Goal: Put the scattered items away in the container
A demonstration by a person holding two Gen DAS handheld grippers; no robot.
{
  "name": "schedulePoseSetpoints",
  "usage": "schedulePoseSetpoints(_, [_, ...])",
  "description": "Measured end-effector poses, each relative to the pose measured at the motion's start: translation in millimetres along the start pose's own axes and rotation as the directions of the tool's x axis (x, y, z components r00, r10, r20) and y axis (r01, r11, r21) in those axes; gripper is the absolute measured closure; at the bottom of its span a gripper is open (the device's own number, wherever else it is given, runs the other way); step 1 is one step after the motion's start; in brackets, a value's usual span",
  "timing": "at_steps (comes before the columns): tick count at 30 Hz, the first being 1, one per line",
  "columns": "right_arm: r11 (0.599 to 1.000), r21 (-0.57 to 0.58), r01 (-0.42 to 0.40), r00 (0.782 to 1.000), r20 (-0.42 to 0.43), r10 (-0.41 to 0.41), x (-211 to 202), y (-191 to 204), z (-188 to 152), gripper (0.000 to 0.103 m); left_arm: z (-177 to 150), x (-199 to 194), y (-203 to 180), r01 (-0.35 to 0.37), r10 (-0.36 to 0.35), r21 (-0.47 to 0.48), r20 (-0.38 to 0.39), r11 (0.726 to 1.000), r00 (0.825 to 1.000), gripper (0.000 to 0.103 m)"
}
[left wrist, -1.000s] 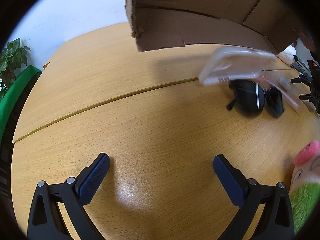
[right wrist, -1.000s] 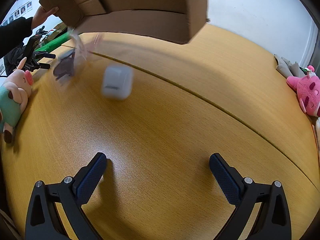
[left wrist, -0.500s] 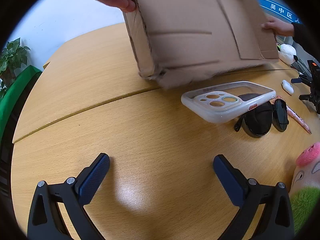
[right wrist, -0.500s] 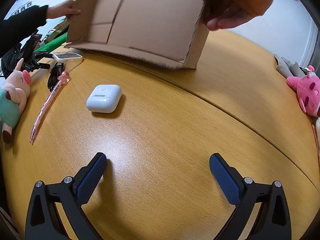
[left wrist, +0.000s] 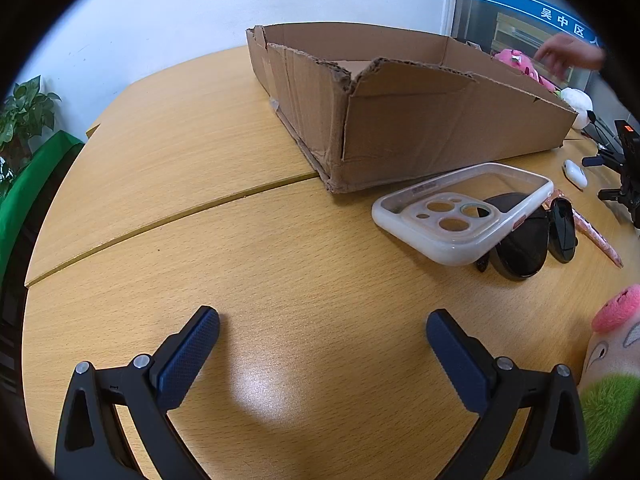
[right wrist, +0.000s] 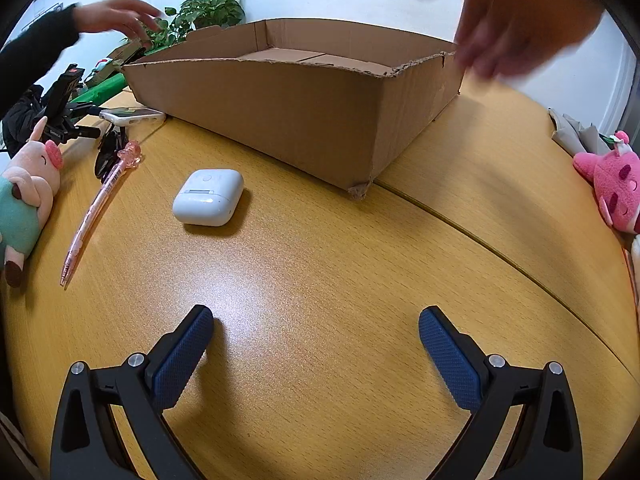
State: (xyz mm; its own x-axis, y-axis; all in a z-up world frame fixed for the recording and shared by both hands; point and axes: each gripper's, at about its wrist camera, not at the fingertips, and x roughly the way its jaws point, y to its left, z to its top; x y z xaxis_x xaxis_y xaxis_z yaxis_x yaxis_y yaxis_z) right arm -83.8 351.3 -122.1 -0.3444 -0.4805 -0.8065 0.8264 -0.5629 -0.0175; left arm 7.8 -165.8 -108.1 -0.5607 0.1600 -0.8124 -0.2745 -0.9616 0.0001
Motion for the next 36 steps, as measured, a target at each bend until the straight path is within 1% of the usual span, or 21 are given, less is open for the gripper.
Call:
schedulePoseSetpoints(27, [1.0, -0.001, -0.001, 1.0, 0.0, 0.001, 0.5, -1.1, -0.2, 0.0, -0.8, -0.4, 0.7, 0.0, 0.0, -0.001, 0.001, 1.0, 1.0, 0.0])
schedulePoseSetpoints(28, [1.0, -0.001, -0.001, 1.0, 0.0, 0.001, 0.5, -1.1, -0.2, 0.0, -0.7, -0.5, 0.8, -0.068, 0.067, -0.089, -0.005, 0.994, 0.998, 0.0])
schedulePoseSetpoints(36, [1.0, -0.001, -0.001, 1.0, 0.0, 0.001, 0.6, -1.2, -0.2, 0.0, -0.9, 1.4, 0.8, -0.08, 0.08, -0.109, -0.006, 0.991, 0.997, 0.0])
